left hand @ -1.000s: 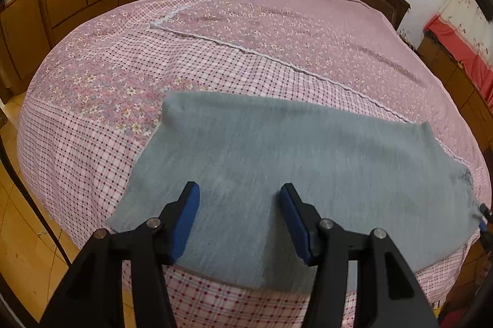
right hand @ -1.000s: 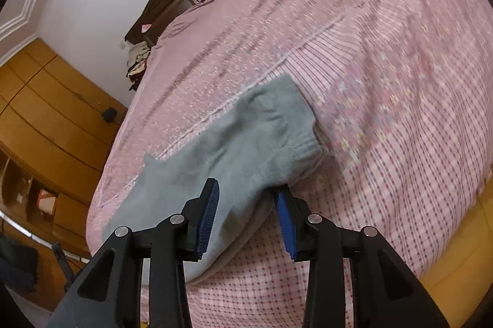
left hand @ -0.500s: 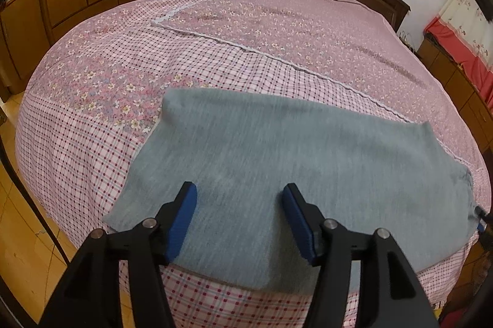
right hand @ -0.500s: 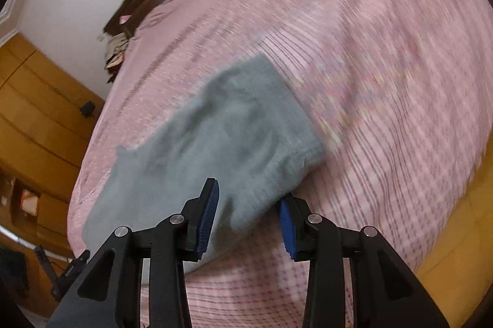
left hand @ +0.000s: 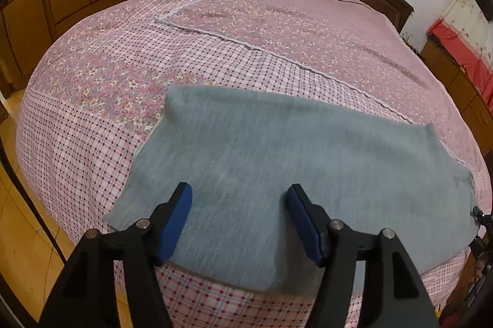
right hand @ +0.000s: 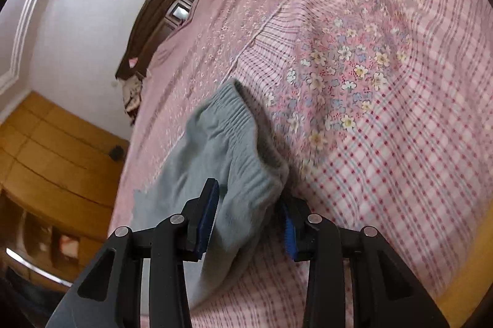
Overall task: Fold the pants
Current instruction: 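Grasp and lift the waistband with the right gripper while the left gripper presses the pants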
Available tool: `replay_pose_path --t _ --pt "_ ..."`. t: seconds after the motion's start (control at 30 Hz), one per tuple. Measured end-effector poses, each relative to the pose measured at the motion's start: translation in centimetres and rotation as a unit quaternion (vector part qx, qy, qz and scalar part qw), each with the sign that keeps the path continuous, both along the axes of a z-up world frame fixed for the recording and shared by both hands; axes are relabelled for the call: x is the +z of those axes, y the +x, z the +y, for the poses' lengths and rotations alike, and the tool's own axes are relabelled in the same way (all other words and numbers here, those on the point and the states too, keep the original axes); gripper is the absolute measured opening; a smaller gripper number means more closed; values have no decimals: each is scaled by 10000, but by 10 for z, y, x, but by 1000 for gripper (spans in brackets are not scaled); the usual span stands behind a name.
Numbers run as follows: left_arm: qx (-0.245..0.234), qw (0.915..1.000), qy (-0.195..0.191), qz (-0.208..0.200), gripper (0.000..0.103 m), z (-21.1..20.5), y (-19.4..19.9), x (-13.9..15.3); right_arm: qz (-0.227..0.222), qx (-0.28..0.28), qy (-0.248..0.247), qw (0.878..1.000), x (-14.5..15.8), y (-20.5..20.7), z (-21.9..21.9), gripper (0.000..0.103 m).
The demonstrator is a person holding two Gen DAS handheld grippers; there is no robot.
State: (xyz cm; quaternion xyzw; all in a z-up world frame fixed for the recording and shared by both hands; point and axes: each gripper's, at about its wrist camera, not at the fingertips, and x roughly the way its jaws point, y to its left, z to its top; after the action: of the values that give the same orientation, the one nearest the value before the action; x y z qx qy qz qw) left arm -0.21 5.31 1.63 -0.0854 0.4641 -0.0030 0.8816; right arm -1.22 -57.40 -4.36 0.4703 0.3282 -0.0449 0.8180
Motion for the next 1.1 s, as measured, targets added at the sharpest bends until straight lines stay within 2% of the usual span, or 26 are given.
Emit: replay_pose_path --t 0.03,0.07,0.17,0.27,0.43,0.6,0.87,1.1 --pt "29 10000 4 17 70 0 1 0 -29 -2 88 10000 -4 2 -3 33" --pt "48 10000 20 28 71 0 1 0 -65 -45 97 9999 -6 1 -10 21" --pt "69 9999 112 45 73 -3 0 2 -352 -205 281 9988 -4 -3 -21 18" --pt "45 9998 164 36 73 -4 -4 6 -474 -314 189 9982 7 -8 -22 17" --pt "75 9997 242 35 73 -1 -7 9 -114 -82 -613 9980 31 -11 -3 17" --pt "89 9998 162 115 73 0 -8 9 64 154 -1359 9906 62 5 17 18" --pt "14 9996 271 57 73 -5 -11 15 -265 684 -2458 9665 112 28 66 18" --pt "-16 9998 181 34 73 -4 -12 16 -604 1283 -2631 9543 130 46 115 18"
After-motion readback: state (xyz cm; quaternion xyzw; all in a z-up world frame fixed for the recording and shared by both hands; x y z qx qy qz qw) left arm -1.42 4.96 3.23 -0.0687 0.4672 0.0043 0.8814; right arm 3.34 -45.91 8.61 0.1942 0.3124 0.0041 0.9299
